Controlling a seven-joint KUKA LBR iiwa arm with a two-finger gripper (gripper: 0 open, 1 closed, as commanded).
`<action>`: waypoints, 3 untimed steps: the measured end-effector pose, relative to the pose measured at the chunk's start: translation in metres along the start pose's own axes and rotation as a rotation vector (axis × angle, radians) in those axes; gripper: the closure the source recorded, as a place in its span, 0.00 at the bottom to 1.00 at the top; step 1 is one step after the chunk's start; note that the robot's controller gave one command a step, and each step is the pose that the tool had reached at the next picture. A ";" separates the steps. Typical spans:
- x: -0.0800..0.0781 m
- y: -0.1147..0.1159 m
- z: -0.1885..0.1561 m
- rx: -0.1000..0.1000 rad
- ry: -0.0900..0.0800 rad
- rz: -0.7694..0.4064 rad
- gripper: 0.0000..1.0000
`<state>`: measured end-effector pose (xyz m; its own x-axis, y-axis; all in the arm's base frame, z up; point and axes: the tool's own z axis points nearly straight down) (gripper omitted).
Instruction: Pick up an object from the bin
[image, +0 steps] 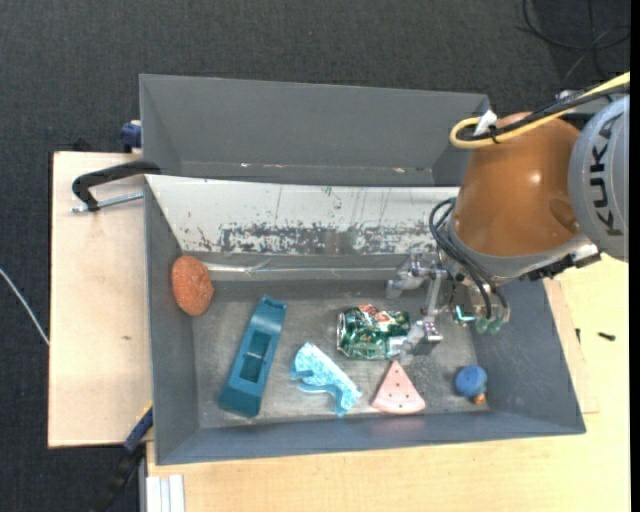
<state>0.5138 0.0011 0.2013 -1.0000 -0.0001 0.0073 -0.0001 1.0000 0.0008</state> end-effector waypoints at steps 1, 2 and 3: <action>-0.001 0.000 -0.003 0.000 -0.006 0.000 0.00; -0.022 0.008 0.060 -0.001 -0.013 0.040 0.00; -0.041 0.016 0.075 0.000 -0.008 -0.055 0.00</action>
Offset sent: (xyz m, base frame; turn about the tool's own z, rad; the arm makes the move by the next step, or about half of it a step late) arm 0.0385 0.0158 -0.1313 0.0813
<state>0.5539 0.0175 0.1262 -0.9985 -0.0553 -0.0011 -0.0553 0.9985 0.0009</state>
